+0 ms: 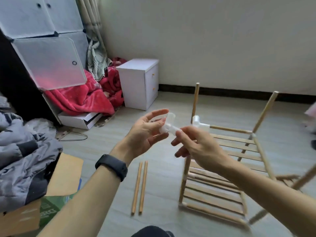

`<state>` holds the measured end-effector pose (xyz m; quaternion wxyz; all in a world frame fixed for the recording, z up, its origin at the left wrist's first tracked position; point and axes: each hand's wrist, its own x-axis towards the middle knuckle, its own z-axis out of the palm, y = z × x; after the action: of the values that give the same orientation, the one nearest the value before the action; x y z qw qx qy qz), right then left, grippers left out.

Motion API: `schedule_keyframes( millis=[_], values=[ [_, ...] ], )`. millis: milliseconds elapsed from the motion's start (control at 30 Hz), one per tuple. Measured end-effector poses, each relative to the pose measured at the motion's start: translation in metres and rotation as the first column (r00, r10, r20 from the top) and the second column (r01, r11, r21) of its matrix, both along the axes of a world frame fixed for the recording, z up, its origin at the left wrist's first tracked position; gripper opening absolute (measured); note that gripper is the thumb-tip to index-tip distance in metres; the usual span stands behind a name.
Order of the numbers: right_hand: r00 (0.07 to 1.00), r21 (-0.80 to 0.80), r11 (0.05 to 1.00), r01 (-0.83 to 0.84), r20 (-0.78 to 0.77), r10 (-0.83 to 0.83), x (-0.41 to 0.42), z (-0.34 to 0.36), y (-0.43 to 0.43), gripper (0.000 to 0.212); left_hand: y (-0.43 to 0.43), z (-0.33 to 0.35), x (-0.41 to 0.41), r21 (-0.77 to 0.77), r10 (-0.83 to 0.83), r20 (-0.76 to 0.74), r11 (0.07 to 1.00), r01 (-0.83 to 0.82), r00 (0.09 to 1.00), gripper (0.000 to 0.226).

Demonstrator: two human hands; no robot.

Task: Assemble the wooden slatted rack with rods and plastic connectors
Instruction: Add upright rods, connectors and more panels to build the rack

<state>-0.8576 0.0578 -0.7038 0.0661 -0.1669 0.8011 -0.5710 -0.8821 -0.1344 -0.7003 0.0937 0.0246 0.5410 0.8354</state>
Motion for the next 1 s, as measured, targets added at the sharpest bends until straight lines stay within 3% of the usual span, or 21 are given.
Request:
schedule_keyframes(
  millis=[233, 333, 467, 667, 867, 1000],
  values=[
    [0.947, -0.287, 0.904, 0.318, 0.042, -0.32, 0.011, 0.04, 0.116, 0.023, 0.114, 0.045, -0.016, -0.268, -0.302, -0.182, 0.931, 0.248, 0.936, 0.039],
    [0.891, -0.333, 0.836, 0.436, 0.028, -0.454, 0.018, 0.042, 0.162, 0.022, 0.173, 0.042, -0.016, -0.308, -0.269, -0.252, 0.933, 0.186, 0.93, 0.043],
    [0.8, -0.289, 0.78, 0.555, -0.073, -0.596, 0.032, 0.038, 0.214, 0.025, 0.241, 0.033, -0.011, -0.324, -0.256, -0.337, 0.935, 0.143, 0.906, 0.026],
    [0.76, -0.237, 0.749, 0.618, -0.063, -0.647, 0.04, 0.015, 0.267, 0.043, 0.299, 0.012, -0.01, -0.382, -0.297, -0.292, 0.908, 0.173, 0.909, 0.025],
    [0.769, -0.273, 0.726, 0.631, 0.094, -0.633, 0.035, -0.003, 0.294, 0.037, 0.322, 0.001, -0.01, -0.447, -0.345, -0.242, 0.869, 0.211, 0.907, 0.017],
    [0.79, -0.316, 0.73, 0.606, 0.131, -0.599, 0.034, -0.011, 0.297, 0.036, 0.326, -0.005, -0.012, -0.488, -0.337, -0.233, 0.852, 0.19, 0.912, 0.03]
  ],
)
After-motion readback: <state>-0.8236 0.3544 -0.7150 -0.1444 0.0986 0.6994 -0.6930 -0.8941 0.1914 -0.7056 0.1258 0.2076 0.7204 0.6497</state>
